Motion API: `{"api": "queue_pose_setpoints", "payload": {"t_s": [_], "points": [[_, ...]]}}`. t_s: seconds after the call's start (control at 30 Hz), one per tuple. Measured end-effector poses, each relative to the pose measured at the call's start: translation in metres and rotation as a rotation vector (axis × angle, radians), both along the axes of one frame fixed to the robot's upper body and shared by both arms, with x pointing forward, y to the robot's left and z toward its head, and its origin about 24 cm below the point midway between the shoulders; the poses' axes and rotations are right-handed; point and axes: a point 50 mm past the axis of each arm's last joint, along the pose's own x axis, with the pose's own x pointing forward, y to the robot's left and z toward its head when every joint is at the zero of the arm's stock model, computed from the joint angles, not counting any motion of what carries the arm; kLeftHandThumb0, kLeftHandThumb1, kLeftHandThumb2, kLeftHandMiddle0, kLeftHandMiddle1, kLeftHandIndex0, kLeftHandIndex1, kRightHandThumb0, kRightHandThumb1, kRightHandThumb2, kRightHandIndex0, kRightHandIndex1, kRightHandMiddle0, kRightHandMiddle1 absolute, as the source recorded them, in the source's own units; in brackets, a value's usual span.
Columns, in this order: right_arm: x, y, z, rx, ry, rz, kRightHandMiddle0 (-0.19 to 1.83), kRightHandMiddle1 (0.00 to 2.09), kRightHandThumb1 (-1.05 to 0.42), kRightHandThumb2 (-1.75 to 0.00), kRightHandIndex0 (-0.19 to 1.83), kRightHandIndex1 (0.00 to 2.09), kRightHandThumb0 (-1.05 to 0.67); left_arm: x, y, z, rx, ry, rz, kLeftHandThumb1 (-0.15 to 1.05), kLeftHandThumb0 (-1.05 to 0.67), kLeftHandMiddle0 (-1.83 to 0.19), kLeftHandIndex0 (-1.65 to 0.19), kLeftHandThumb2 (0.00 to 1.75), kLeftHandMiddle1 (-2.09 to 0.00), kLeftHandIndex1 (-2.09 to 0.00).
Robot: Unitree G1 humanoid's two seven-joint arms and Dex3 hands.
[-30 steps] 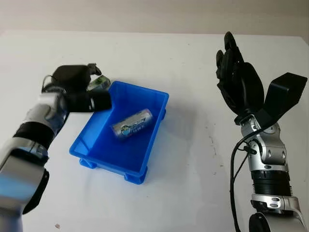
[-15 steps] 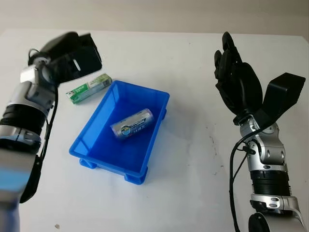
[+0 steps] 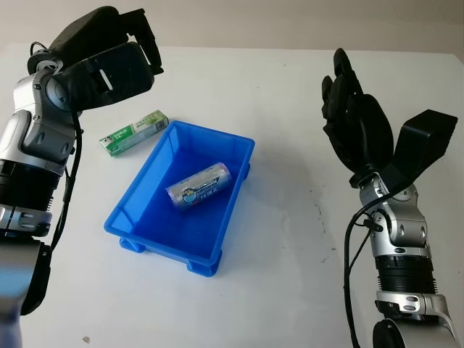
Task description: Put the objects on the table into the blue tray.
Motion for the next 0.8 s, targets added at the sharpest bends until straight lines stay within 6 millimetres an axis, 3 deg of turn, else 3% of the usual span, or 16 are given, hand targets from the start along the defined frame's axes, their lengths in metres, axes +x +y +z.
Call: {"api": "queue_pose_setpoints", "payload": {"t_s": [0.07, 0.17, 0.27, 0.53, 0.57, 0.6, 0.63, 0.67, 0.7, 0.73, 0.8], "points": [[0.001, 0.0, 0.001, 0.0, -0.001, 0.002, -0.19, 0.0, -1.05, -0.74, -0.19, 0.0, -0.73, 0.006, 0.003, -0.008, 0.034, 0.169, 0.053, 1.05, -0.67, 0.12, 0.07, 0.11, -1.18, -0.71], [0.001, 0.001, 0.002, -0.002, -0.005, 0.007, -0.19, 0.0, -1.05, -0.74, -0.19, 0.0, -0.73, 0.014, 0.011, -0.015, 0.058, 0.303, 0.109, 1.01, -0.7, 0.04, 0.05, 0.05, -0.25, -0.19], [0.002, 0.002, 0.004, -0.002, -0.009, 0.009, -0.19, 0.0, -1.05, -0.73, -0.19, 0.0, -0.73, 0.021, 0.022, -0.019, 0.046, 0.397, 0.15, 0.98, -0.75, 0.09, 0.11, 0.04, -0.07, -0.07], [0.002, 0.002, 0.004, -0.004, -0.009, 0.01, -0.19, 0.0, -1.05, -0.73, -0.19, 0.0, -0.73, 0.029, 0.032, -0.035, -0.015, 0.525, 0.204, 0.94, -0.78, 0.0, 0.06, 0.04, -0.09, -0.08], [0.002, 0.002, 0.004, -0.005, -0.009, 0.01, -0.19, 0.0, -1.05, -0.73, -0.19, 0.0, -0.73, 0.029, 0.032, -0.037, -0.016, 0.529, 0.207, 0.93, -0.79, 0.08, 0.07, 0.05, -0.54, -0.41], [0.002, 0.002, 0.004, -0.005, -0.009, 0.01, -0.19, 0.0, -1.05, -0.73, -0.19, 0.0, -0.73, 0.03, 0.032, -0.04, -0.013, 0.528, 0.208, 0.93, -0.8, 0.15, 0.14, 0.05, -1.2, -1.09], [0.002, 0.002, 0.004, -0.004, -0.009, 0.01, -0.19, 0.0, -1.05, -0.73, -0.19, 0.0, -0.73, 0.031, 0.031, -0.041, -0.011, 0.526, 0.207, 0.94, -0.8, 0.17, 0.17, 0.05, -1.63, -1.52], [0.002, 0.002, 0.004, -0.004, -0.009, 0.01, -0.19, 0.0, -1.05, -0.73, -0.19, 0.0, -0.73, 0.031, 0.03, -0.042, -0.009, 0.523, 0.205, 0.95, -0.78, 0.18, 0.18, 0.06, -1.86, -1.7], [0.002, 0.002, 0.004, -0.004, -0.009, 0.01, -0.19, 0.0, -1.05, -0.73, -0.19, 0.0, -0.73, 0.032, 0.029, -0.042, -0.008, 0.516, 0.203, 0.95, -0.75, 0.19, 0.19, 0.06, -1.69, -1.11], [0.002, 0.002, 0.004, -0.004, -0.009, 0.01, -0.19, 0.0, -1.05, -0.72, -0.19, 0.0, -0.73, 0.032, 0.027, -0.042, -0.004, 0.506, 0.201, 0.95, -0.74, 0.19, 0.16, 0.05, -1.62, -0.81], [0.002, 0.002, 0.003, -0.004, -0.008, 0.01, -0.19, 0.0, -1.05, -0.72, -0.19, 0.0, -0.73, 0.033, 0.024, -0.042, 0.007, 0.489, 0.194, 0.95, -0.71, 0.19, 0.11, 0.05, -1.57, -0.51]]}}
